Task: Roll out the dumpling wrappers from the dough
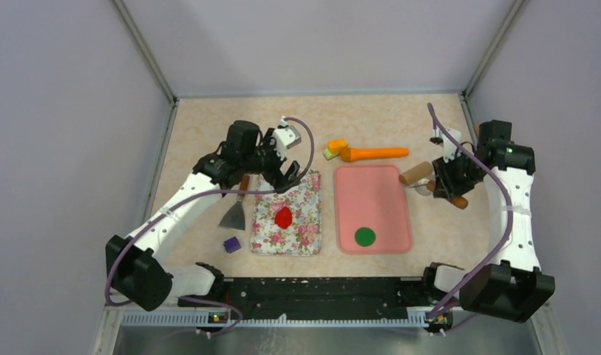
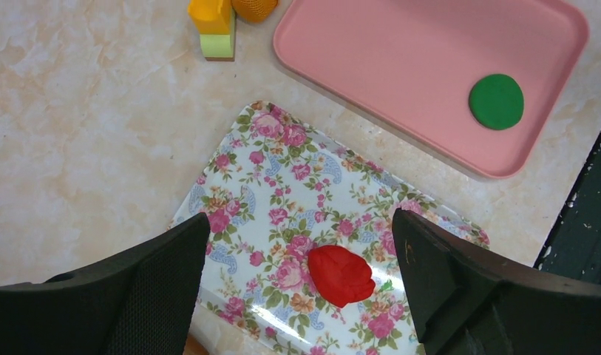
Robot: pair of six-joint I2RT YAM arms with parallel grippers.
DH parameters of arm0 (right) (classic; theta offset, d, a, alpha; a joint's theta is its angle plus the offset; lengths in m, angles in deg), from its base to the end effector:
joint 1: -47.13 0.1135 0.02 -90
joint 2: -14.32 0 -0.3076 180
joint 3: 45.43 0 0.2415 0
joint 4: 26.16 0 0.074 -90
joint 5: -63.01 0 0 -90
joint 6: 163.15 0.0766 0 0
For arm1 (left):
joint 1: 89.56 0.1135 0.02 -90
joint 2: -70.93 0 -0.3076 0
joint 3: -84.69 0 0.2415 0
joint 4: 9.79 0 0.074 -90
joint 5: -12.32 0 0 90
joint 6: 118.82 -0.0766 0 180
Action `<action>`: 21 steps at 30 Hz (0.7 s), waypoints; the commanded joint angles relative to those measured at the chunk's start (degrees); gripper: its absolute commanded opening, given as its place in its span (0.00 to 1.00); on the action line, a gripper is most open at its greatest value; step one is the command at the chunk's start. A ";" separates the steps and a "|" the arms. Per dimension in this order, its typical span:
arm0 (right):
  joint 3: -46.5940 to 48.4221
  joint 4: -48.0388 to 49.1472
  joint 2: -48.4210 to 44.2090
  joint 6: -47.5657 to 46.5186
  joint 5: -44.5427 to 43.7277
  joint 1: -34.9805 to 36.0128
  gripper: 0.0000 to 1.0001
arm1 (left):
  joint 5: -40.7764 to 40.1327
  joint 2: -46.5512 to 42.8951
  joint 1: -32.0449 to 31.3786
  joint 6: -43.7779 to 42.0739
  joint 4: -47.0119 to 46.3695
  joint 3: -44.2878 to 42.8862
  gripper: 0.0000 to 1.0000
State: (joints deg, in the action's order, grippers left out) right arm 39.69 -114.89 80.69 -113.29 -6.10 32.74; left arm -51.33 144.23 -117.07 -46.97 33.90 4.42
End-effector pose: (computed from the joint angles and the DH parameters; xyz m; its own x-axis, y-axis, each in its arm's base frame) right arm 0.1765 -0.0171 0.3362 -0.7692 -0.4244 -0.4777 -0.4996 0.8655 0.0354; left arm 0.2377 -0.1621 0.3521 -0.2767 0.4588 -0.8444 0.8584 0.5130 -0.0025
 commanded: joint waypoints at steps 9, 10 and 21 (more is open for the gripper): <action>16.59 0.88 12.66 18.91 15.01 5.69 0.00 | -1.91 -6.12 -8.44 -7.40 -24.18 7.48 0.96; 16.96 0.73 13.60 19.88 16.57 5.69 0.00 | -2.00 -5.53 -9.58 -8.29 -25.75 7.25 0.97; 15.07 2.26 17.24 26.82 27.23 8.40 0.00 | -0.66 8.54 -19.60 -26.14 -38.45 0.14 0.85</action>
State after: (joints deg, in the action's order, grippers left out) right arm 53.48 -114.54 98.42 -89.69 14.03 39.69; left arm -53.51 148.25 -135.21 -62.25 3.16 9.31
